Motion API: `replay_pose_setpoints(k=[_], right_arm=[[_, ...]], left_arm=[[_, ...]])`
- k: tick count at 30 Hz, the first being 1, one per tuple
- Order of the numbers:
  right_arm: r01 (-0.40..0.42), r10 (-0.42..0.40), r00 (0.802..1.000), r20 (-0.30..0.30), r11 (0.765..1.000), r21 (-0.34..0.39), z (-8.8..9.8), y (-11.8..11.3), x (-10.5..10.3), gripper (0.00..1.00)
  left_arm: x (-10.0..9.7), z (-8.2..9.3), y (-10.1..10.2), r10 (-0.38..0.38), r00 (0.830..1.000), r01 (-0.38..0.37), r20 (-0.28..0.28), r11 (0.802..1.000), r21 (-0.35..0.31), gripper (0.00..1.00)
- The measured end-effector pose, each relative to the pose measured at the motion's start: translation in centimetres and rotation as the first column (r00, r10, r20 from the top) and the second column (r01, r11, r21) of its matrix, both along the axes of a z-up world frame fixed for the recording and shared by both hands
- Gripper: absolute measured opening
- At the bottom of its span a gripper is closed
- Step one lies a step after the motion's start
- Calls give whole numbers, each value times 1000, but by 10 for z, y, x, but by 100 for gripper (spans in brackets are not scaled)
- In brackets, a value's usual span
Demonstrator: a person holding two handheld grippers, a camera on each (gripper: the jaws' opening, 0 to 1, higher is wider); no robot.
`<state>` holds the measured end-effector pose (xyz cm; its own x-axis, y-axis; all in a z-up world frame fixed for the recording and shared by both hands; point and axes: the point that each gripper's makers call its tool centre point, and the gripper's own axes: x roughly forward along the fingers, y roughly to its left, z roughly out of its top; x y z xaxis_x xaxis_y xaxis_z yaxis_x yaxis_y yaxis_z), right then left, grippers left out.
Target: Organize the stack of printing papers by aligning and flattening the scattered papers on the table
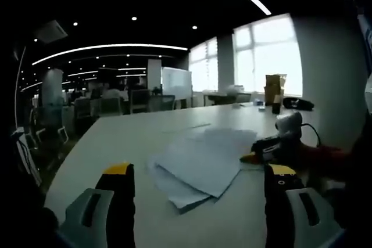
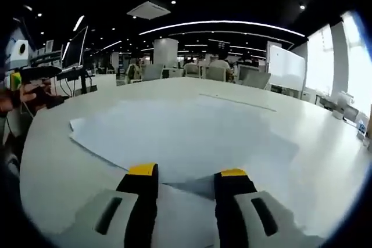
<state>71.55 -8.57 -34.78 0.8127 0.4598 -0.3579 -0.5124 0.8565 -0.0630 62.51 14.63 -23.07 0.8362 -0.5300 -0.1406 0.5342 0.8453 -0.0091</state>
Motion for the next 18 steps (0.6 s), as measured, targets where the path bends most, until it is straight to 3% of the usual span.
replay_pose_setpoints(k=[4, 18], right_arm=[[-7, 7, 1000, -7, 1000, 7, -1, 0, 2, 28], [-58, 59, 998, -28, 998, 24, -2, 10, -4, 12]], left_arm=[[-2, 6, -4, -19, 1000, 20, 6, 999, -30, 95], [1, 5, -3, -20, 1000, 20, 5, 1000, -9, 95]])
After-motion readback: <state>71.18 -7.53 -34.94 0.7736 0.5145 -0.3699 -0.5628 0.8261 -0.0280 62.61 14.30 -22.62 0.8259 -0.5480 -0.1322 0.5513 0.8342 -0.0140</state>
